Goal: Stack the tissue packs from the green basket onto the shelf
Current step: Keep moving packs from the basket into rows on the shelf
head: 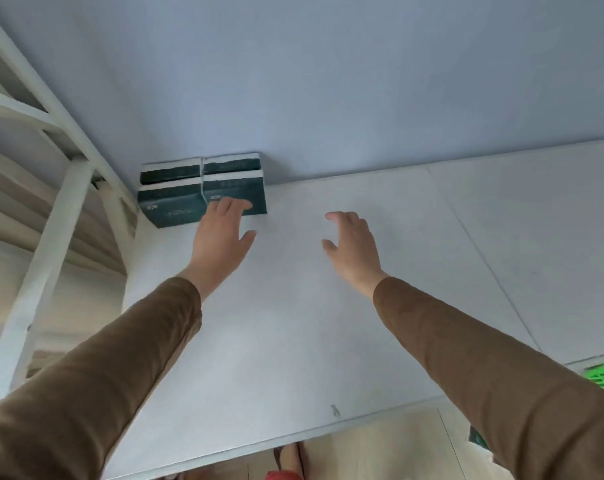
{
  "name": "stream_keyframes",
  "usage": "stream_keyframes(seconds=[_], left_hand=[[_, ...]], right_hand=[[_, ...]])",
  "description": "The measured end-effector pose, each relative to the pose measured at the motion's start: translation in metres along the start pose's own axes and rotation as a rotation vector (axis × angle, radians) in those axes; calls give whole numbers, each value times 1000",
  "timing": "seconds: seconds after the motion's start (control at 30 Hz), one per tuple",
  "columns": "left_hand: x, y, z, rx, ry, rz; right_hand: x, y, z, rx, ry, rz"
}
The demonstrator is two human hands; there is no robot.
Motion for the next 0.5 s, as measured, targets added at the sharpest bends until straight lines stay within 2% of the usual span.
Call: stream_keyframes(seconds=[0.13,0.37,0.5], left_hand=[[5,-49,-121,103,-134,143],[36,-111,-365,172,-390,200],[67,-144,-489,222,-458,210]], right_hand=[[59,56,-90,160,-63,-35],[183,163,-261,222,-150,-157],[249,216,-361,236,-204,-181]])
Point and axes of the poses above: each hand's wrist, its own x-axis away from the middle knuckle, its own y-axis out of the back of the hand, z = x × y, the point moved 5 cm from there along -x, towards the middle knuckle, and after that the axes turned 7 degrees about -y, right-handed, at the moved point
